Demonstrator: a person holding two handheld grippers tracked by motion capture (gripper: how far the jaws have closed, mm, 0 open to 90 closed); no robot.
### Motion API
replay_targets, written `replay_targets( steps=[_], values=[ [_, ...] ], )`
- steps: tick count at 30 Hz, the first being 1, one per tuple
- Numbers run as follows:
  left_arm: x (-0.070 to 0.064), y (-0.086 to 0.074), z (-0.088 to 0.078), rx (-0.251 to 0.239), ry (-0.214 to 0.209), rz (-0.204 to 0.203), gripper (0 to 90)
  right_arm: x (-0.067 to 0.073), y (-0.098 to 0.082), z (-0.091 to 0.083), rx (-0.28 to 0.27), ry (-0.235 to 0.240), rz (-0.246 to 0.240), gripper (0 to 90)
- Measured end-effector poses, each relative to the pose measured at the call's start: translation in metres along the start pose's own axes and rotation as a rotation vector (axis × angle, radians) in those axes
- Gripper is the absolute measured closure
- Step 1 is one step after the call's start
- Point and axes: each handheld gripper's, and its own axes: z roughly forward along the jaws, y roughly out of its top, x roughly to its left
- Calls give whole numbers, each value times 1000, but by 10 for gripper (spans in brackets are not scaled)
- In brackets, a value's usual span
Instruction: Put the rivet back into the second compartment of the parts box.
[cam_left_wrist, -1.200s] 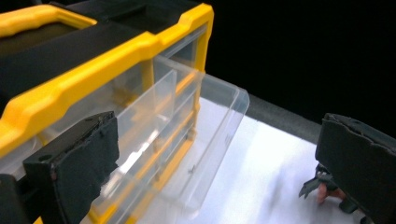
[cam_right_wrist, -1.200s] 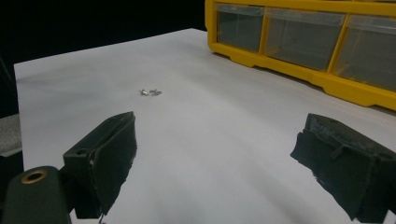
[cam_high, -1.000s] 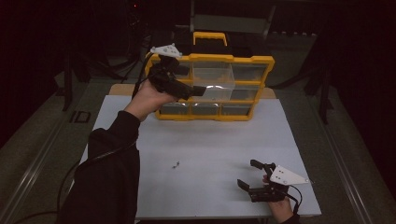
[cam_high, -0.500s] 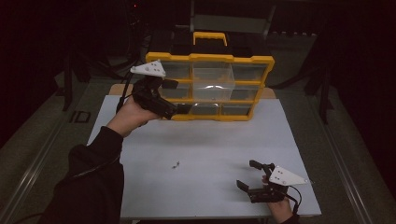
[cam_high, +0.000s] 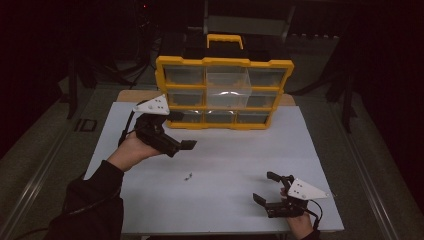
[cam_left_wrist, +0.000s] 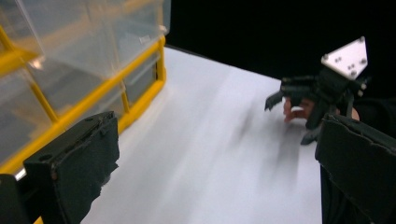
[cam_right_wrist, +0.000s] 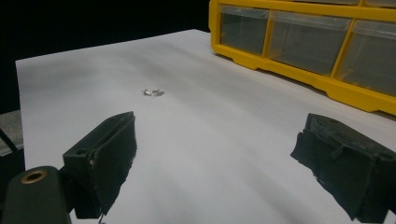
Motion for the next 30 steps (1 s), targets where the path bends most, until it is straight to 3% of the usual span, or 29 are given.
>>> replay_targets(
  steps=[5,17,23,30],
  values=[
    [-4,-16,3,2,-2,1,0,0,0,0,4,-2,0,109],
    [-9,-81,25,43,-22,-13,30,1,-1,2,13,-6,-5,109],
    [-8,-109,36,51,-25,-23,134,1,-1,2,13,-4,-3,109],
    [-4,-132,52,117,-12,-41,221,1,-2,2,18,-1,-4,109]
  ],
)
